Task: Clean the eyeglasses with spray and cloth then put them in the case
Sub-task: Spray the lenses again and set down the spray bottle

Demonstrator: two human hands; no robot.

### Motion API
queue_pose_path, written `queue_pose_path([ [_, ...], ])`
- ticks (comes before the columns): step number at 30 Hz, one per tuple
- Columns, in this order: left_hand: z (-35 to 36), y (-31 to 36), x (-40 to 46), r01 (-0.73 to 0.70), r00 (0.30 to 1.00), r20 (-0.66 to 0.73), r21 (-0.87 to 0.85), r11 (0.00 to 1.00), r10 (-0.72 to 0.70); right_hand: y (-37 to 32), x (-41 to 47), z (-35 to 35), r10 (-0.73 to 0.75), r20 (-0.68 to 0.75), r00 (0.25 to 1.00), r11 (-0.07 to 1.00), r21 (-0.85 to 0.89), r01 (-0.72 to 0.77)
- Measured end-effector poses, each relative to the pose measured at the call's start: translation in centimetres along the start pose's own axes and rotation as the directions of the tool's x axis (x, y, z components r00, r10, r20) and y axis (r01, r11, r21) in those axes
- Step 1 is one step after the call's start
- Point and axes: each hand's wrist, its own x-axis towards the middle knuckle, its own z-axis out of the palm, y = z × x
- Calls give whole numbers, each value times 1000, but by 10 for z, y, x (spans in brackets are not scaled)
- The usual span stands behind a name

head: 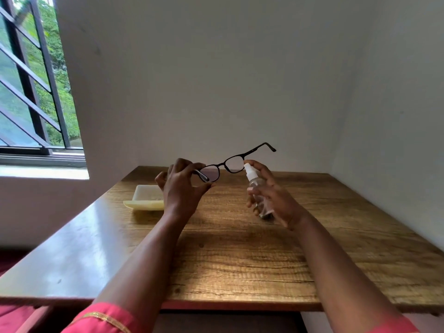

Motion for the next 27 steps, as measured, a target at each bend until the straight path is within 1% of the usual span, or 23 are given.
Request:
queue_pose_path([
  [2,0,1,0,-5,1000,8,-2,1000,5,1,0,2,-30,-83,996,987,-157,16],
  [3,-1,2,-1,-9,1000,14,2,1000,9,3,0,3,-69,-125,990,954,-299,29],
  [4,-2,3,-1,-12,1000,21,8,1000,12,5,1,3,-140,-162,977,881,-471,48],
  [5,-2,4,-1,-15,999,28,11,1000,15,8,2,3,-232,-179,956,773,-631,69],
  [6,-2,4,-2,-18,999,34,15,1000,17,11,4,3,-319,-175,931,658,-748,84],
  [7,-2,4,-2,-20,999,39,20,1000,19,13,6,5,-377,-165,912,562,-823,83],
  [9,-3,4,-2,-29,999,46,28,999,27,13,9,8,-417,-157,895,420,-907,37],
  [11,-3,5,-2,-33,998,56,33,999,31,10,9,11,-424,-159,891,302,-953,-27],
  [12,-3,5,-2,-34,998,62,33,999,32,9,8,12,-424,-159,892,261,-964,-48],
  [15,-3,6,-2,-38,997,73,32,999,36,8,7,13,-436,-163,885,199,-976,-82],
  [18,-3,5,-2,-47,996,74,58,997,43,8,9,13,-480,-147,865,165,-983,-75],
  [22,-3,5,-3,-45,996,79,46,998,41,9,10,15,-517,-138,845,156,-986,-66],
  [27,-3,6,-3,-50,996,77,42,998,47,10,10,12,-528,-140,838,154,-986,-67],
])
